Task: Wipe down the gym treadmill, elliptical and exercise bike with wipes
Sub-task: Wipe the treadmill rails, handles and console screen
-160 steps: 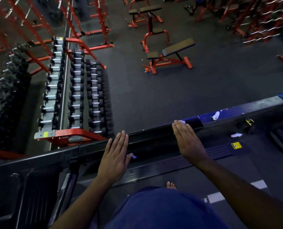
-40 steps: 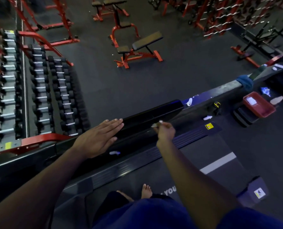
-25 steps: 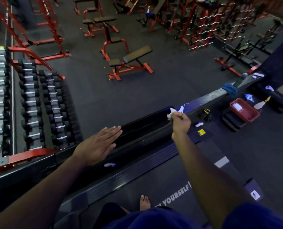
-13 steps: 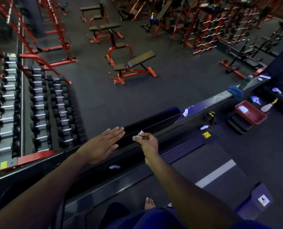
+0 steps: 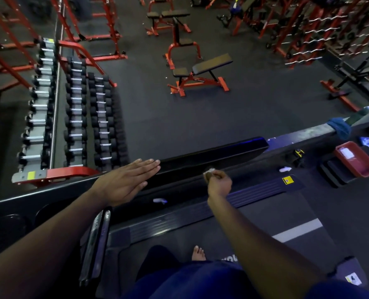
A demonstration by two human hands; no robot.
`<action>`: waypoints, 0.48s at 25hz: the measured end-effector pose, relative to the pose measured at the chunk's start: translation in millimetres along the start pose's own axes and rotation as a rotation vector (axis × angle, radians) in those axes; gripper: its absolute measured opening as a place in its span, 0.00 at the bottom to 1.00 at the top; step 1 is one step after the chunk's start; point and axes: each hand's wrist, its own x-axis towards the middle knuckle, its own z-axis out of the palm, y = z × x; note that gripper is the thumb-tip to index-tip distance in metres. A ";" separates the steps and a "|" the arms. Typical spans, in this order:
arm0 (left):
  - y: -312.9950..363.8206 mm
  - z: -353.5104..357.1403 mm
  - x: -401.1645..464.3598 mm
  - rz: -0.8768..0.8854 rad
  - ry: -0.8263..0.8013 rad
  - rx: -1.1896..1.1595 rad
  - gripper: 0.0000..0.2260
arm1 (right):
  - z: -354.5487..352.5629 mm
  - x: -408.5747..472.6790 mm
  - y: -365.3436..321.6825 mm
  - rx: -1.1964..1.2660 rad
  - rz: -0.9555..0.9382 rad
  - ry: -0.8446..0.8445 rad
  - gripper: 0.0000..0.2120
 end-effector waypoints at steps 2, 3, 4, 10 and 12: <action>-1.2 -2.5 0.7 -0.033 0.018 -0.046 0.24 | 28.4 -29.6 24.3 -0.005 0.060 -0.115 0.15; -1.4 -3.0 1.0 -0.043 0.018 -0.059 0.24 | 38.6 -44.0 30.8 0.006 0.099 -0.172 0.15; -1.5 -2.7 0.3 -0.047 0.015 -0.058 0.24 | 45.0 -56.4 33.6 -0.001 0.138 -0.210 0.15; -1.9 -6.9 -2.9 -0.017 -0.050 0.017 0.26 | 14.8 -30.1 1.4 0.007 0.029 -0.222 0.12; -7.6 -10.4 -11.7 -0.027 -0.081 0.020 0.27 | -9.1 -3.2 -23.2 -0.017 -0.078 -0.096 0.11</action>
